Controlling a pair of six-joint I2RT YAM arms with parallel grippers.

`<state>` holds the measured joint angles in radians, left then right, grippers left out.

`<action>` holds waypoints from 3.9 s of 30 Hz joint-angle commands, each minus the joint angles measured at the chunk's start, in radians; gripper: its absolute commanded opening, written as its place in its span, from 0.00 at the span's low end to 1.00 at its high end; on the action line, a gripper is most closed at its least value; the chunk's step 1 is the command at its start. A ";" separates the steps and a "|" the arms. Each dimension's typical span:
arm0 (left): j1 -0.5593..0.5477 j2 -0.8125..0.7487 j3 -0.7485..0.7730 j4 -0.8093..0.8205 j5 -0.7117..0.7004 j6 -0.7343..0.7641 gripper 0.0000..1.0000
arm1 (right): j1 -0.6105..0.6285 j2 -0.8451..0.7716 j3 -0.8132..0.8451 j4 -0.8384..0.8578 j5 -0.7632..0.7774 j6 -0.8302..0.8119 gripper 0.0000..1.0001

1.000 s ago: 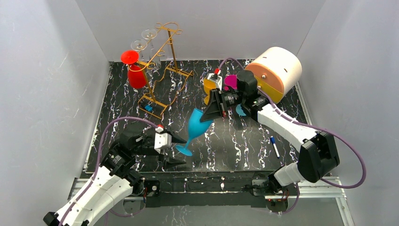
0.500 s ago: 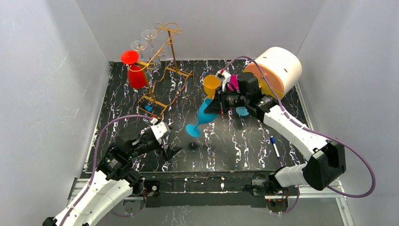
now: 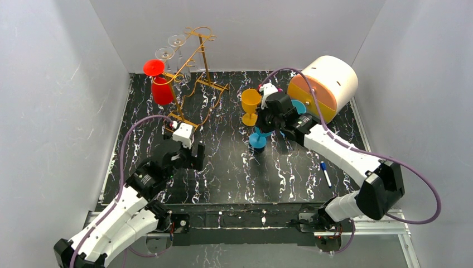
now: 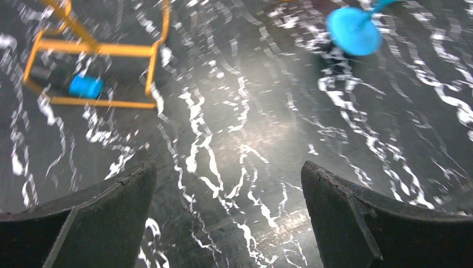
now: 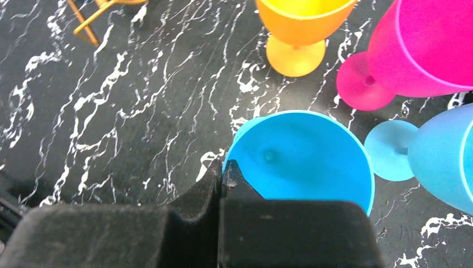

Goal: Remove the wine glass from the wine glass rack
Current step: Place the wine glass at the center of the board, then adjust the wine rack at the center of the board.

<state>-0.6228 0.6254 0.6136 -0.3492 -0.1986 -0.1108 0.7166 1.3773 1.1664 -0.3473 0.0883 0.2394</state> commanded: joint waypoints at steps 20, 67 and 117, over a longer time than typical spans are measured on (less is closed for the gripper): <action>0.001 -0.059 0.019 -0.158 -0.403 -0.401 0.98 | 0.090 0.311 0.149 0.118 0.227 0.074 0.02; 0.688 0.287 0.142 -0.151 0.159 -0.473 0.98 | 0.089 0.074 0.313 0.008 -0.037 0.078 0.74; 0.933 0.789 0.739 0.299 0.739 -0.658 0.06 | 0.043 -0.038 0.038 0.179 0.055 0.143 0.83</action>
<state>0.3058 1.4471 1.3808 0.0051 0.5251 -0.7719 0.7666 1.3415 1.1690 -0.2070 0.1482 0.3695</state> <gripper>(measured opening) 0.135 0.828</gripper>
